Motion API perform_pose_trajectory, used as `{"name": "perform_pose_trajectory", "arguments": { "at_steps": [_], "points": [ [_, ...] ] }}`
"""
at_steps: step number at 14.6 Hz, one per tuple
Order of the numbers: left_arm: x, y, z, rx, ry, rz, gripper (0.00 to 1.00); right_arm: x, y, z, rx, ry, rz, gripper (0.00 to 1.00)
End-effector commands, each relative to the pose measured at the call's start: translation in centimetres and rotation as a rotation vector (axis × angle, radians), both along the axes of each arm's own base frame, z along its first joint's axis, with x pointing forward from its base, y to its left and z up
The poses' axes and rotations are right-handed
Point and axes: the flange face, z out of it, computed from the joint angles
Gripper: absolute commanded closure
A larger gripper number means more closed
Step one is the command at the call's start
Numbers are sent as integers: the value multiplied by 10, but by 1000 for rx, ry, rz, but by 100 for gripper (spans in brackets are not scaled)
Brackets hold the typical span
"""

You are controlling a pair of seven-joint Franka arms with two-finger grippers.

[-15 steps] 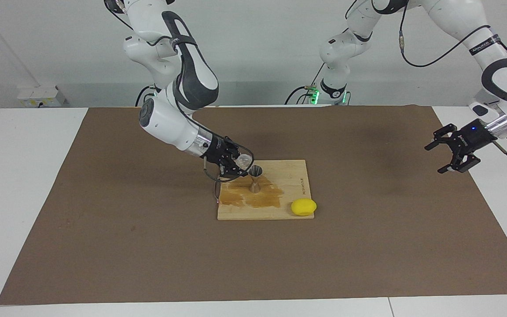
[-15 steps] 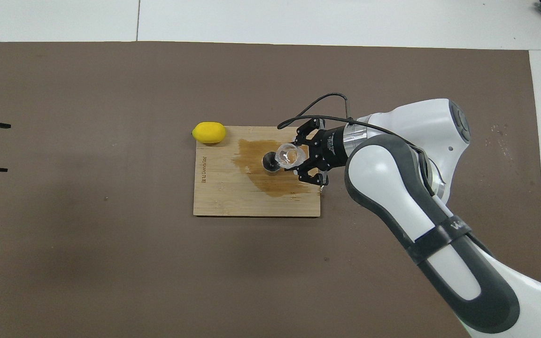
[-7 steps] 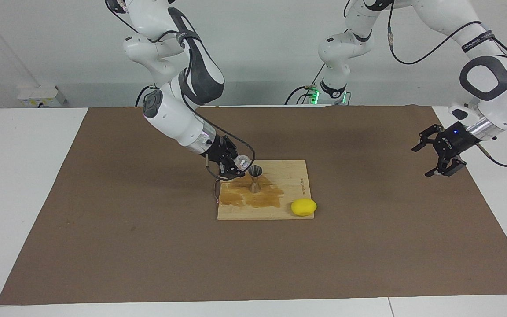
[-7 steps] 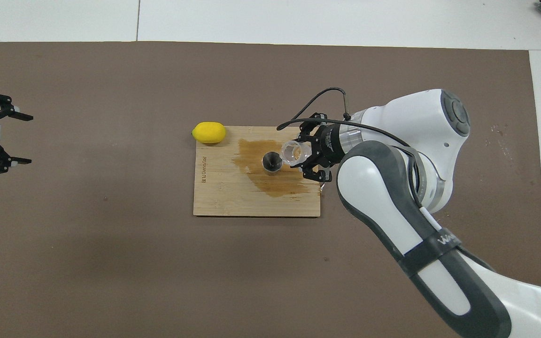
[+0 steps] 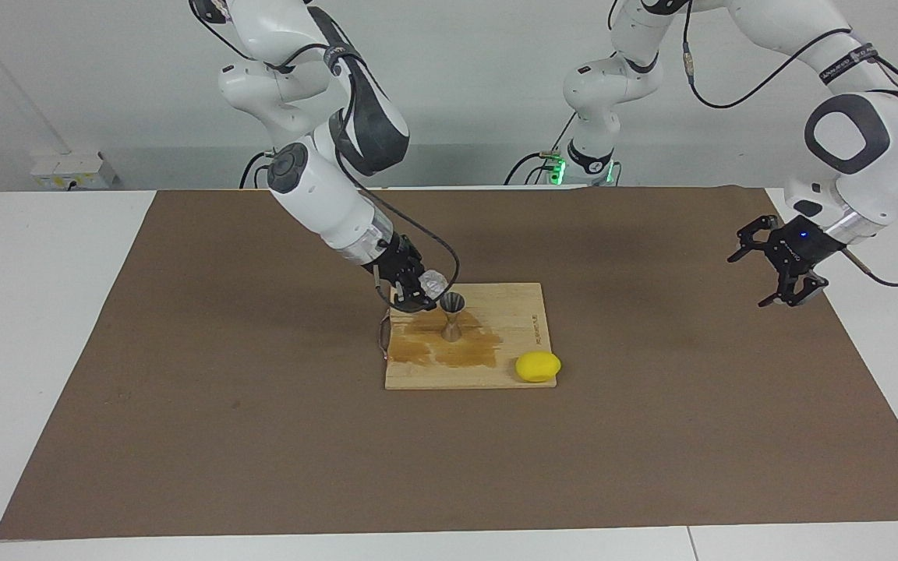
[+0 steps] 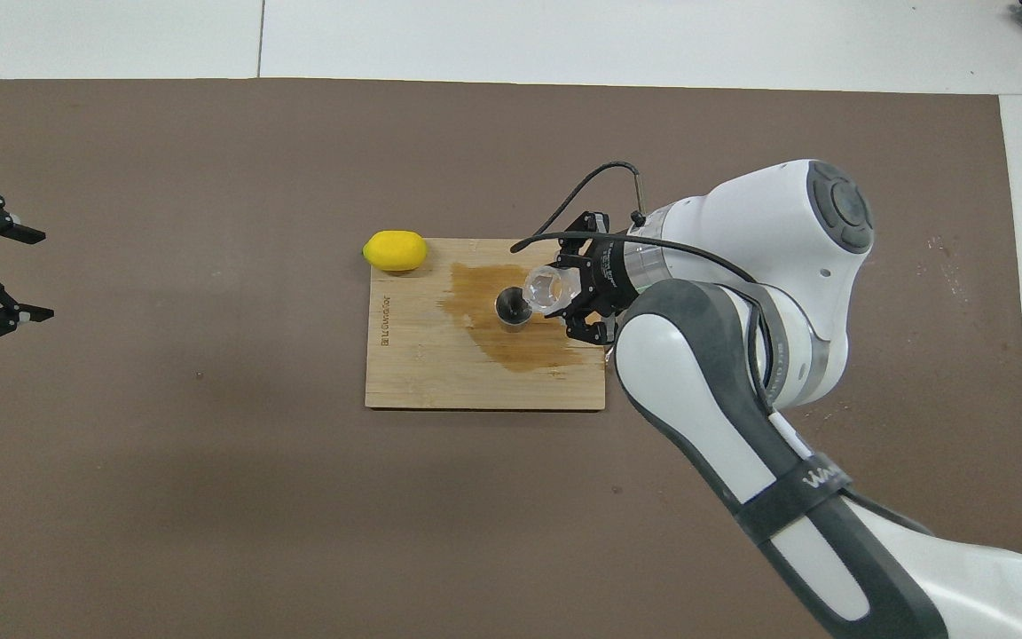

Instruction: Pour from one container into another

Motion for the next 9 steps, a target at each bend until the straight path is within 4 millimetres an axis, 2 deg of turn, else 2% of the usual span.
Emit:
{"name": "perform_pose_trajectory", "arguments": {
  "at_steps": [1, 7, 9],
  "points": [
    [-23, -8, 10, 60, 24, 108, 0, 0, 4, 7, -48, 2, -11, 100],
    [-68, -21, 42, 137, 72, 471, 0, 0, 6, 9, -99, -14, 0, 100],
    [-77, -24, 50, 139, 79, 560, 0, 1, 7, 13, -114, -18, -16, 100]
  ]
}}
